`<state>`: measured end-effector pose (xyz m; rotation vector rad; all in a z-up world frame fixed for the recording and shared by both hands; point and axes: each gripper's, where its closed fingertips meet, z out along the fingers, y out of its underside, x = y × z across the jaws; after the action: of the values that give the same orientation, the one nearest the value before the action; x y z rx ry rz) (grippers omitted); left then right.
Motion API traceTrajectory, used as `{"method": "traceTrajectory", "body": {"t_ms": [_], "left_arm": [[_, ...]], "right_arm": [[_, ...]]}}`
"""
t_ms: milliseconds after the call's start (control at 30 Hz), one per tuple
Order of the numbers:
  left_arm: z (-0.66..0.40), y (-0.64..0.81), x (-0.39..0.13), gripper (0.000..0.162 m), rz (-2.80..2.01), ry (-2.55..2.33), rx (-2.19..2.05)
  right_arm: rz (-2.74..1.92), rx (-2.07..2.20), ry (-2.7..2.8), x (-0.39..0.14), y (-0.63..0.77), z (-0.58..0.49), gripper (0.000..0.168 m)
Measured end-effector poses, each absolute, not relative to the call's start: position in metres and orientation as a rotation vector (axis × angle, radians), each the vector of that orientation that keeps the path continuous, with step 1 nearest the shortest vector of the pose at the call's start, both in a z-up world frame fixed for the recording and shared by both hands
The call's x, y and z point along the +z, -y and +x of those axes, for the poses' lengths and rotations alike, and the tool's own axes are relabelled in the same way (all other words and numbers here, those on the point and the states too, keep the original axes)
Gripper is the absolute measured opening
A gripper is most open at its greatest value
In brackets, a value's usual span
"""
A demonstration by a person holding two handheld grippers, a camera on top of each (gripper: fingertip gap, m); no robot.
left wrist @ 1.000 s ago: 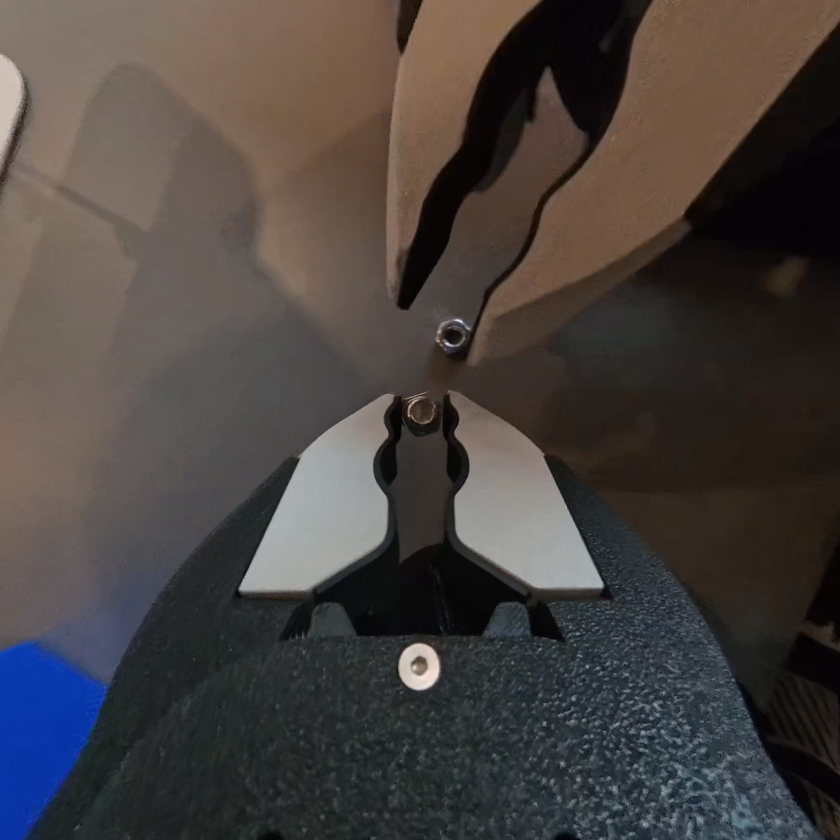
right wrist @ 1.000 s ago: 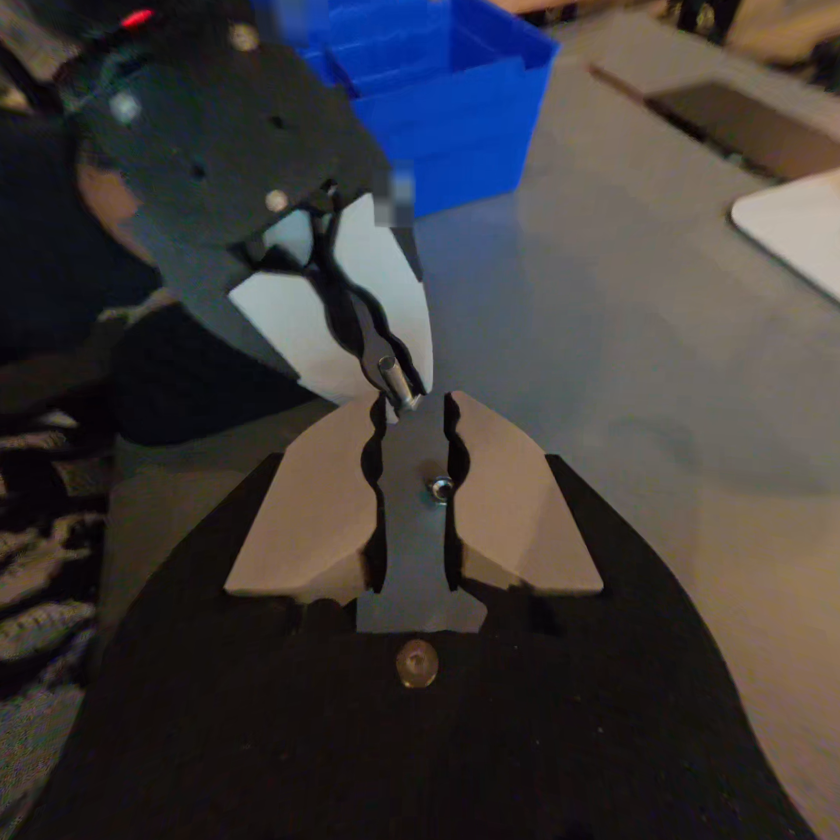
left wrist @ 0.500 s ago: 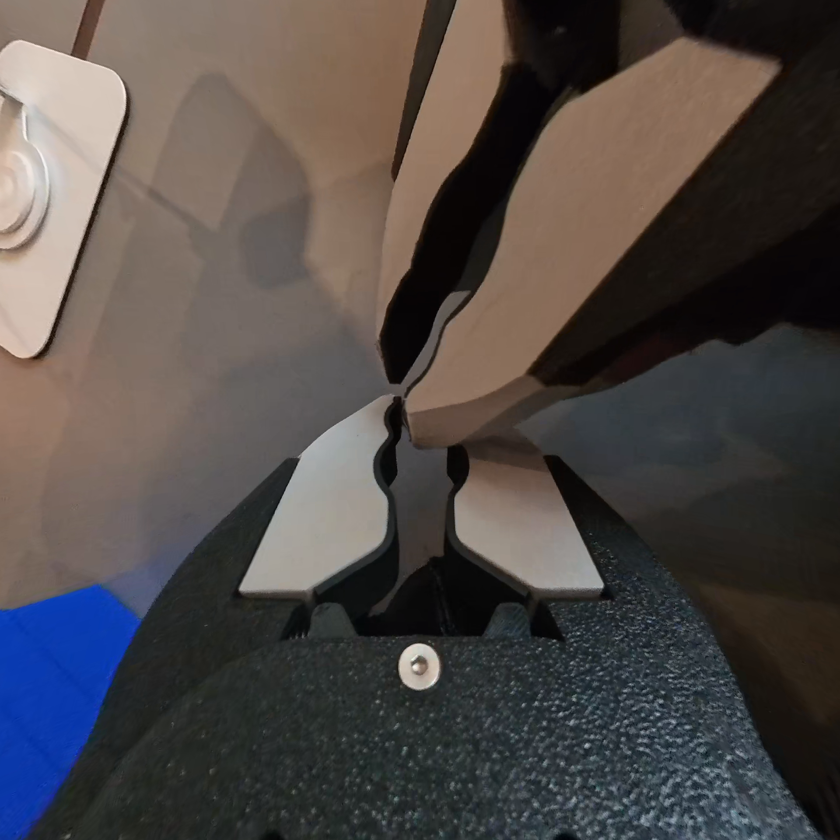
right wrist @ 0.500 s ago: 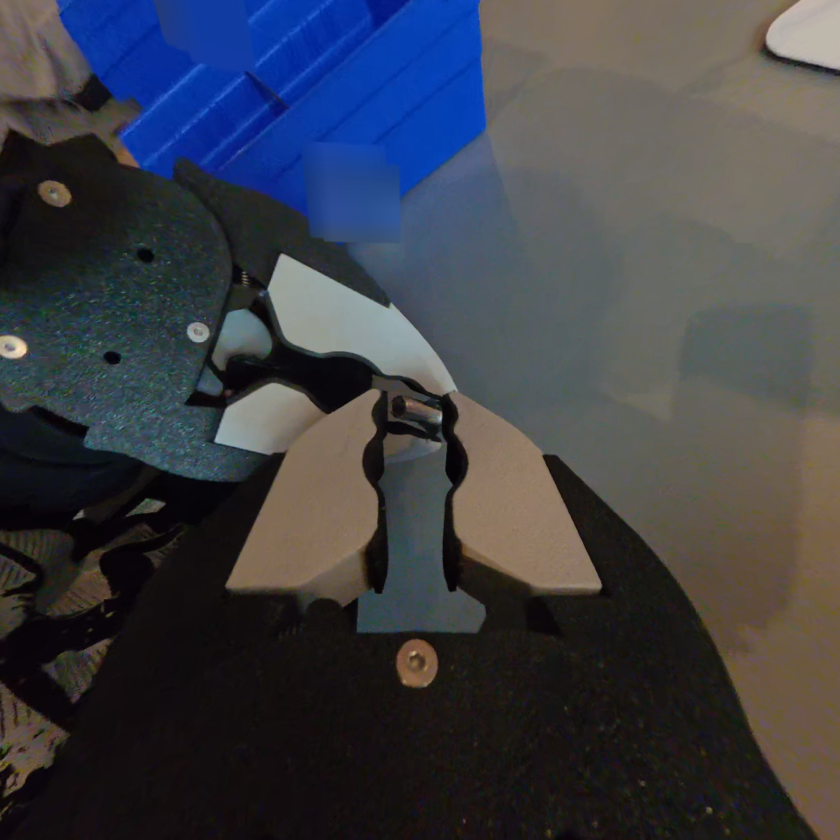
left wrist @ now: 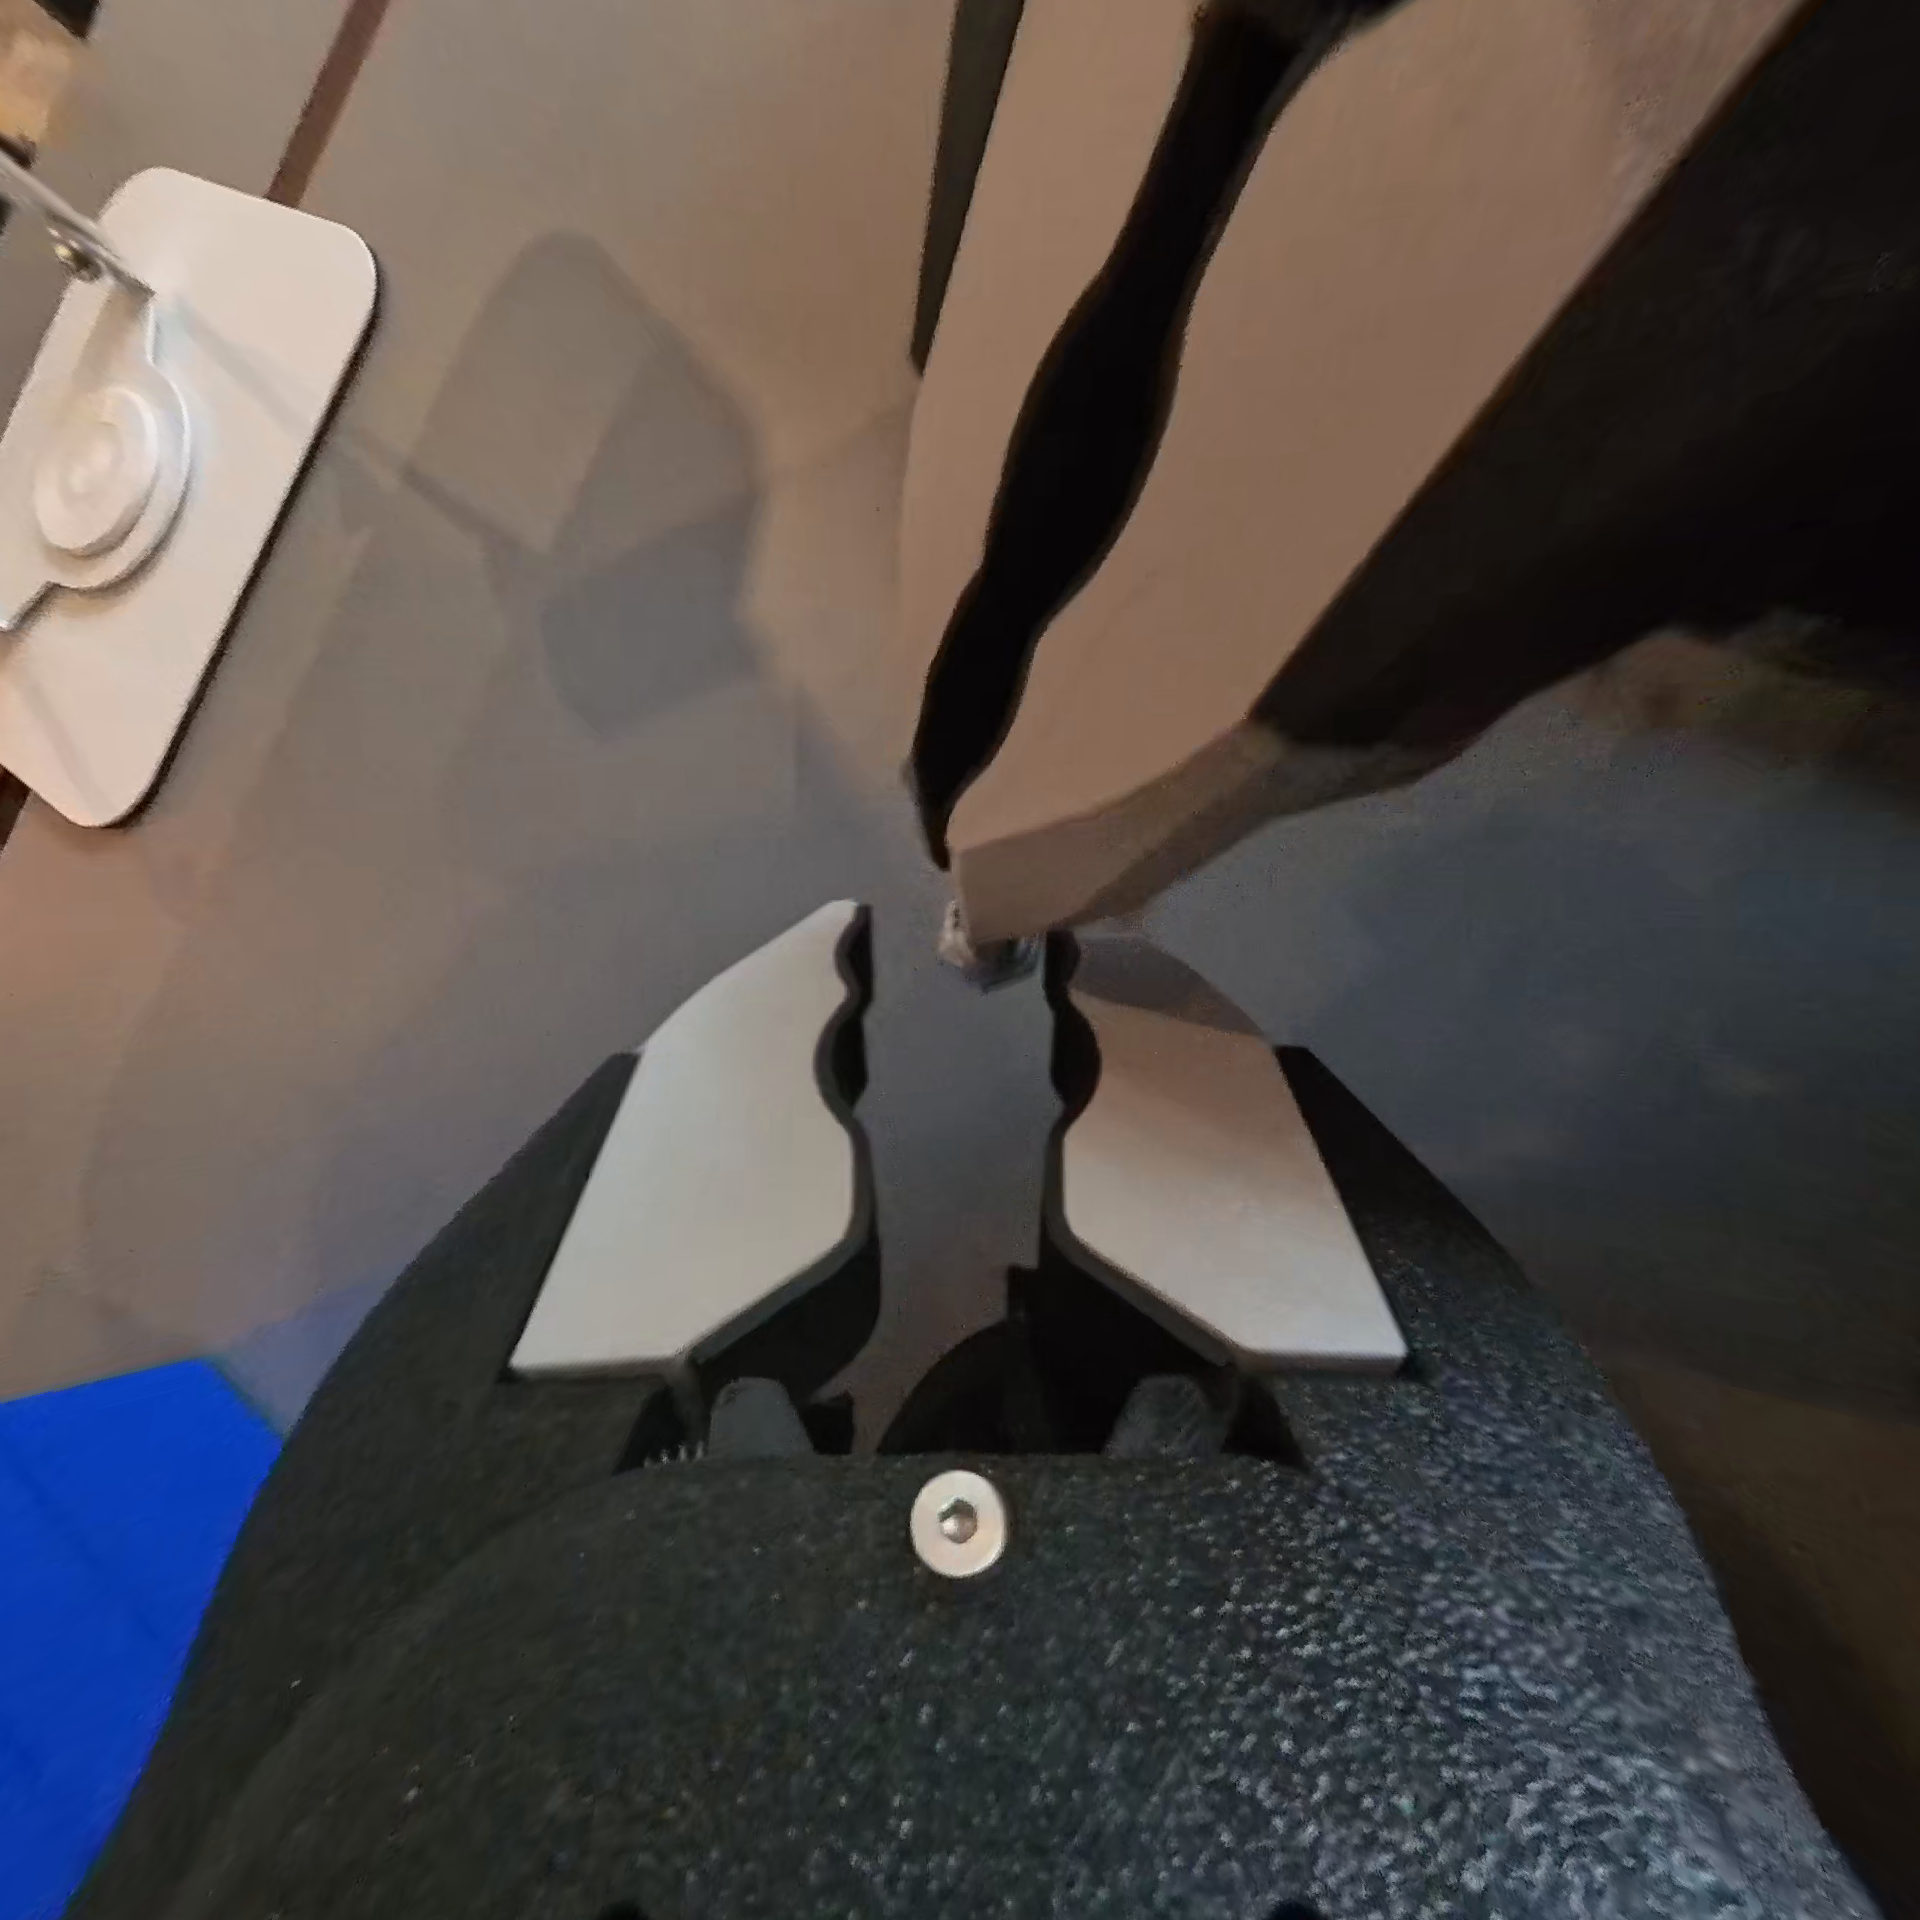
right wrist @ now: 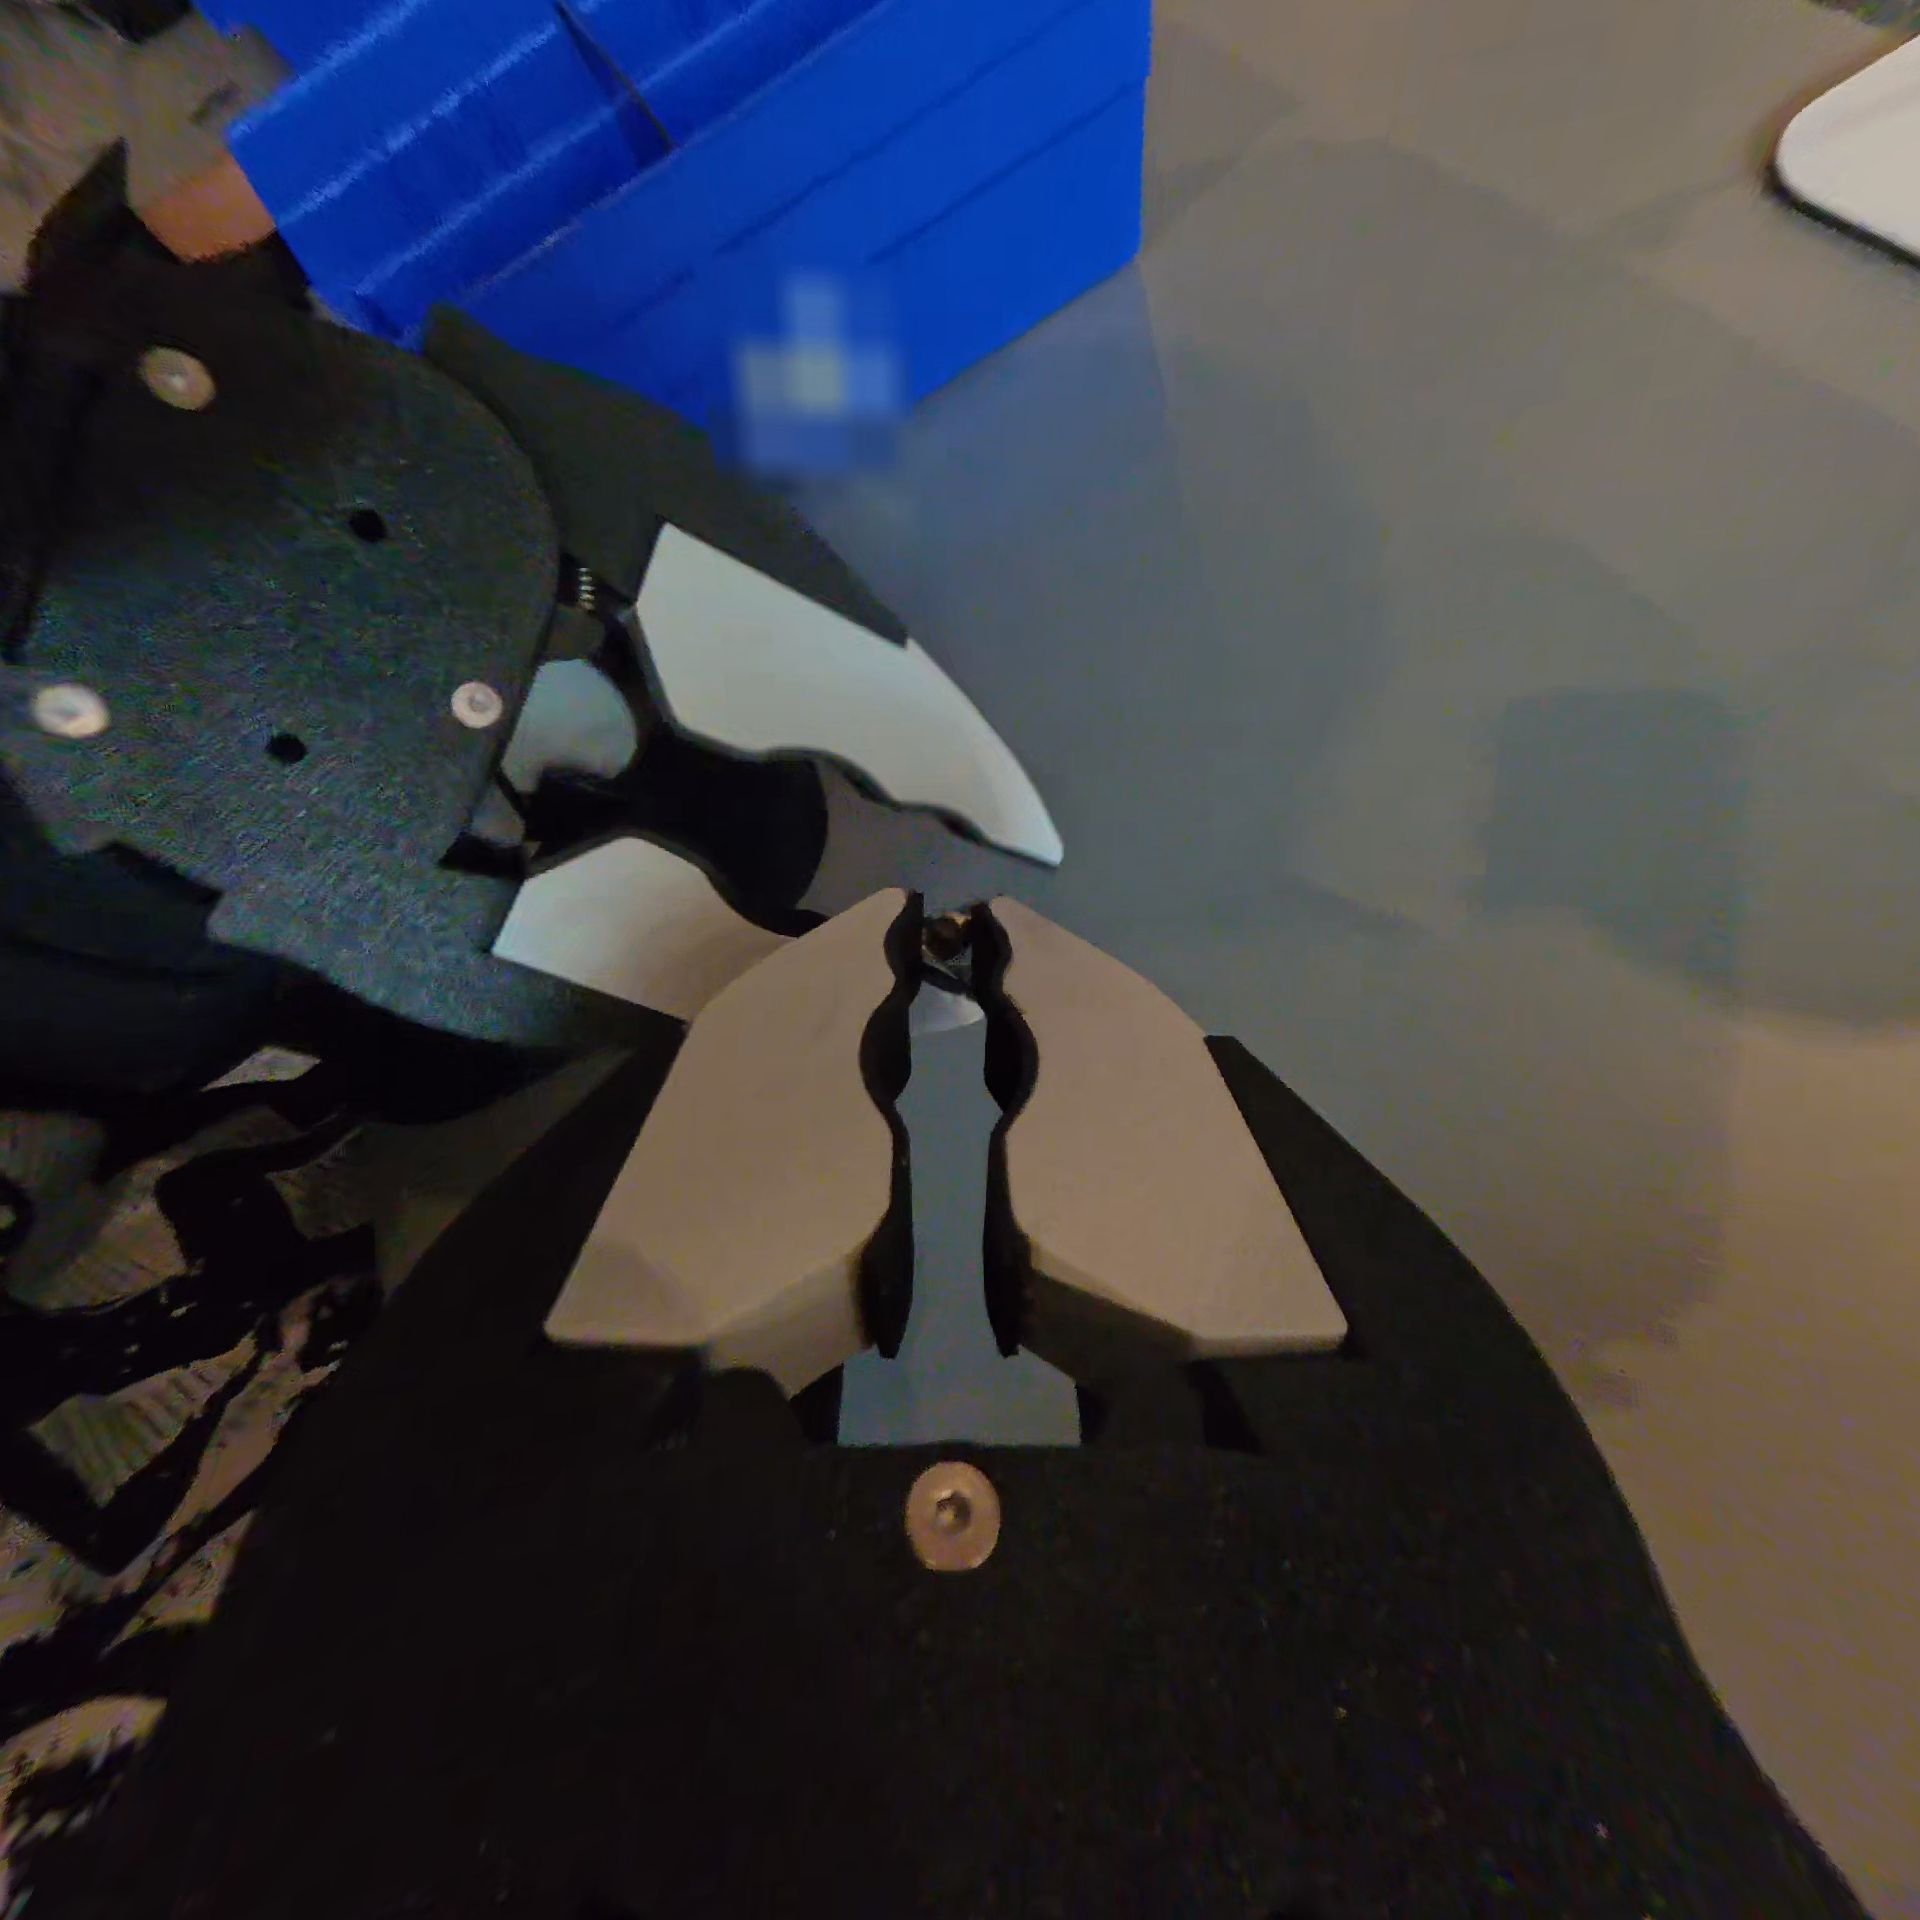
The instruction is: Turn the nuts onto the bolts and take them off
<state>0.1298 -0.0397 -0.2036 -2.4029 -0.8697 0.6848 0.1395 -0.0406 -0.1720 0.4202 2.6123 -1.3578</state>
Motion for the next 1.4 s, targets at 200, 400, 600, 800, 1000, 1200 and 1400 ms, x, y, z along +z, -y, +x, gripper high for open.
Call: {"method": "traceTrajectory", "body": {"t_ms": [200, 400, 600, 800, 1000, 1200, 1400], "left_arm": [[0.127, 0.031, -0.187, 0.054, -2.141, 0.765, 0.599], [0.141, 0.003, -0.157, 0.049, -1.826, 0.545, 0.35], [0.154, -0.013, -0.133, 0.047, -1.659, 0.365, 0.249], [0.156, -0.016, -0.13, 0.039, -1.624, 0.293, 0.224], [0.161, -0.017, -0.136, 0.035, -1.653, 0.265, 0.242], [0.162, -0.011, -0.136, 0.024, -1.643, 0.263, 0.25], [0.165, -0.013, -0.136, 0.021, -1.638, 0.247, 0.218]], "right_arm": [[0.311, -1.374, -2.477, -0.141, 0.025, 0.14, 0.008], [0.1, -1.336, -2.458, -0.108, 0.015, 0.147, 0.008], [-0.063, -1.234, -2.497, -0.092, 0.02, 0.161, 0.008], [-0.165, -1.123, -2.536, -0.09, 0.032, 0.176, 0.008], [-0.196, -1.032, -2.588, -0.098, 0.044, 0.182, 0.008], [-0.197, -0.986, -2.602, -0.1, 0.047, 0.184, 0.008], [-0.221, -0.972, -2.606, -0.099, 0.048, 0.184, 0.008]]}}
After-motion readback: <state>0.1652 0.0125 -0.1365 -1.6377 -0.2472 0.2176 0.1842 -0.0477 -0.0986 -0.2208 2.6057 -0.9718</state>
